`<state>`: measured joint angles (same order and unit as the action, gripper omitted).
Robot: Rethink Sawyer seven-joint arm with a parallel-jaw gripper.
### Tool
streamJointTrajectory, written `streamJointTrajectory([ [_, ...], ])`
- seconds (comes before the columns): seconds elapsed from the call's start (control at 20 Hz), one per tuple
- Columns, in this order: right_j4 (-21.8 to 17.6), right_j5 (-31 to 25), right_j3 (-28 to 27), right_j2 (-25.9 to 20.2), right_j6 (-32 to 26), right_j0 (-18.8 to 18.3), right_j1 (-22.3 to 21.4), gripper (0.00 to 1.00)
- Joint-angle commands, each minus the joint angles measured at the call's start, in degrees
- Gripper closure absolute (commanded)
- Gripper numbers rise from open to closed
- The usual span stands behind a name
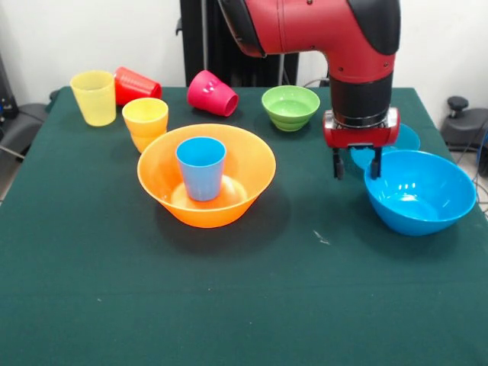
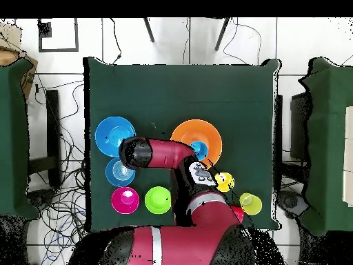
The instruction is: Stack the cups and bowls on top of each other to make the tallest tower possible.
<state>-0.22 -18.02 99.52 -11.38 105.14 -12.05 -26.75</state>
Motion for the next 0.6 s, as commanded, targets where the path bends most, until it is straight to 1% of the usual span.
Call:
streamJointTrajectory([
  [0.05, -0.5, 0.8, -4.5, 0.7, 6.2, 1.3, 2.9, 0.00],
  [0.3, -0.9, -0.2, -5.2, 2.4, 6.1, 2.2, 3.5, 0.00],
  [0.6, -0.7, -1.8, -4.5, 4.5, 6.7, 3.7, 1.6, 0.00],
])
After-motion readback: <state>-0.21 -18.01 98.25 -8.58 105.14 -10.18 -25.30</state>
